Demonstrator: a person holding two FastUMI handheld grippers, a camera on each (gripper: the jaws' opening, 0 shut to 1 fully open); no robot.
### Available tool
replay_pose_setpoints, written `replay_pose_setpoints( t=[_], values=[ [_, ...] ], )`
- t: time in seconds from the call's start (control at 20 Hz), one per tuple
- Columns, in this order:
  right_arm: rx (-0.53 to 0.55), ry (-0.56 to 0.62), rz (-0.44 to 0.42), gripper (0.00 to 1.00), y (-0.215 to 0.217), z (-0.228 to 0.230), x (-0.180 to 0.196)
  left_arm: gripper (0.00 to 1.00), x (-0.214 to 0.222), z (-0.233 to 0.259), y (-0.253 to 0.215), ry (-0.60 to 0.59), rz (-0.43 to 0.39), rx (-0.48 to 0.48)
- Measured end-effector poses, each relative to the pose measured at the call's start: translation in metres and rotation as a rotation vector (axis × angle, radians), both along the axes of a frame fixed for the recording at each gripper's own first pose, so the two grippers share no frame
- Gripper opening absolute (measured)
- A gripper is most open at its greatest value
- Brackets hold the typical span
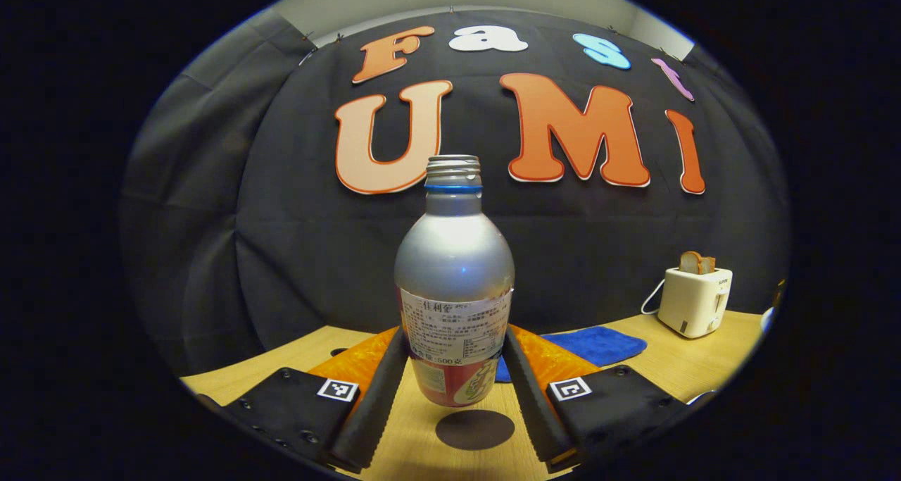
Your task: Open the teacup lid with one hand, grasp the water bottle and pour water into the teacup with the other hand; after pouring, place the water bottle on the coaster and then close the teacup lid.
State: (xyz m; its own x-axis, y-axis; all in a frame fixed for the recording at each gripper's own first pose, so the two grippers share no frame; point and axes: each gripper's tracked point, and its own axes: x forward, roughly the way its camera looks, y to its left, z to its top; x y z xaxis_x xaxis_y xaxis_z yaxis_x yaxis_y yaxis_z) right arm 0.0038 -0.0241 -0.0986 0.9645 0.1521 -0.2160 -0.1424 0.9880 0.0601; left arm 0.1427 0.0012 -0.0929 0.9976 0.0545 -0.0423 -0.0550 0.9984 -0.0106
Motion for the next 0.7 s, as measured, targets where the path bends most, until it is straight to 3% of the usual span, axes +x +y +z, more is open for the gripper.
replay_pose_setpoints(
  t=[0.7],
  values=[
    [0.011,0.045,0.005,0.23,0.001,-0.017,0.006,0.84,0.017,-0.087,-0.01,0.205,-0.065,-0.088]
  ],
)
